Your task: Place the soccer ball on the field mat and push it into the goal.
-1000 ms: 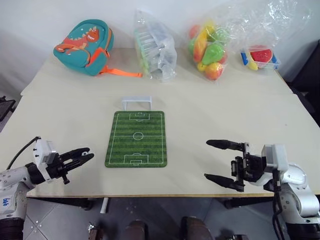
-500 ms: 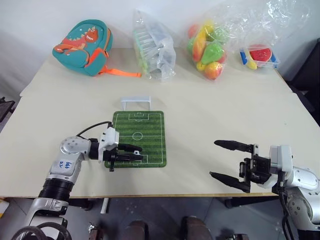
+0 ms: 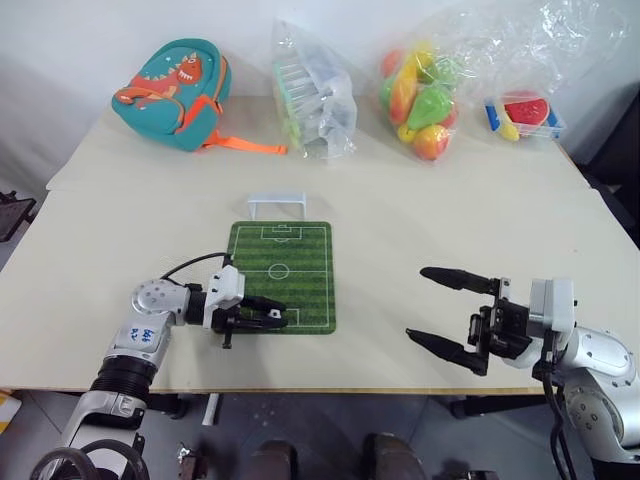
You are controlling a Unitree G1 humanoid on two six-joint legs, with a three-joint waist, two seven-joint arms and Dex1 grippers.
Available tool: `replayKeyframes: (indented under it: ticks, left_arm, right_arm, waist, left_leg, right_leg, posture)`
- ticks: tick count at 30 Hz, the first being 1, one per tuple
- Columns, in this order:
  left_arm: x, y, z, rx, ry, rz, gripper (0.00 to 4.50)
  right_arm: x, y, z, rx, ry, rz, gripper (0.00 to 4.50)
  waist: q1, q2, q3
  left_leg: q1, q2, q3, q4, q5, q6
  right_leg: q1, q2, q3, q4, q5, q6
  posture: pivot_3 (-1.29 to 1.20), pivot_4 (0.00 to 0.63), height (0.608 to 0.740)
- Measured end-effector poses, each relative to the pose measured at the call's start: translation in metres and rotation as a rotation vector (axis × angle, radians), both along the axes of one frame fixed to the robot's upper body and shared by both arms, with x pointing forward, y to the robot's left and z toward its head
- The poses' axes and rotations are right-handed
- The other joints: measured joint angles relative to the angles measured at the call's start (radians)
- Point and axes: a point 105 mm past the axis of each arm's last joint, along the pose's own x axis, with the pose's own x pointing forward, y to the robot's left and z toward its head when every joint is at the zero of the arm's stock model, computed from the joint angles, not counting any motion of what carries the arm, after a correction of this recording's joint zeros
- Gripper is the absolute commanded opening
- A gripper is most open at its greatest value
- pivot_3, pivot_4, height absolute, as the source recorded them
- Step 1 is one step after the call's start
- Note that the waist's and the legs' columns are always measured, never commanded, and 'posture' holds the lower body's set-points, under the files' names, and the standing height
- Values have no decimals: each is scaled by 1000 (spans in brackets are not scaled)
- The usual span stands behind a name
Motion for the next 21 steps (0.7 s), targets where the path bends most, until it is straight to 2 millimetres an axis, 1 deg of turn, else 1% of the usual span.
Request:
replayKeyframes:
  ticks: [1,5,10,13,16,19,21]
  left_arm:
    - [0,0,-1,1,6,1,1835]
    - [0,-3,1,-25,-13,-6,3070]
    - [-2,-3,4,-34,-23,-20,3070]
    - [-6,1,12,-45,-46,-18,3070]
    - [-13,9,31,-67,-79,-14,3070]
    - [-26,21,53,-83,-103,-2,3070]
    - [-34,29,61,-75,-102,14,3070]
  right_arm:
    - [0,0,1,0,-4,0,4500]
    - [2,1,3,2,-8,0,4500]
    - [2,1,2,1,-1,1,4500]
    - [2,1,2,1,-1,7,4500]
    - [1,1,1,1,6,14,4500]
    - [-1,1,-2,-3,18,26,4500]
    - [-1,0,-4,-5,23,32,4500]
  waist:
    - [0,0,0]
    - [0,0,0]
    - [-1,0,0]
    - [-2,0,0]
    - [-6,0,0]
    - [-5,0,0]
    - [-5,0,0]
  left_leg:
    - [0,0,0,0,0,0]
    - [0,0,0,0,0,0]
    - [0,0,0,0,0,0]
    - [0,0,0,0,0,0]
    - [0,1,0,-1,0,0]
    - [0,1,-1,-1,0,0]
    - [0,1,-1,-1,0,0]
  right_leg:
    - [0,0,0,0,0,0]
    - [0,0,0,0,0,0]
    - [0,0,0,0,0,0]
    - [0,0,0,0,0,0]
    - [0,0,0,-1,0,0]
    - [0,0,1,-1,0,0]
    - [0,0,1,-1,0,0]
  posture:
    - [0,150,740]
    - [0,150,740]
    - [0,150,740]
    - [0,150,740]
    - [0,150,740]
    - [0,150,740]
    - [0,150,740]
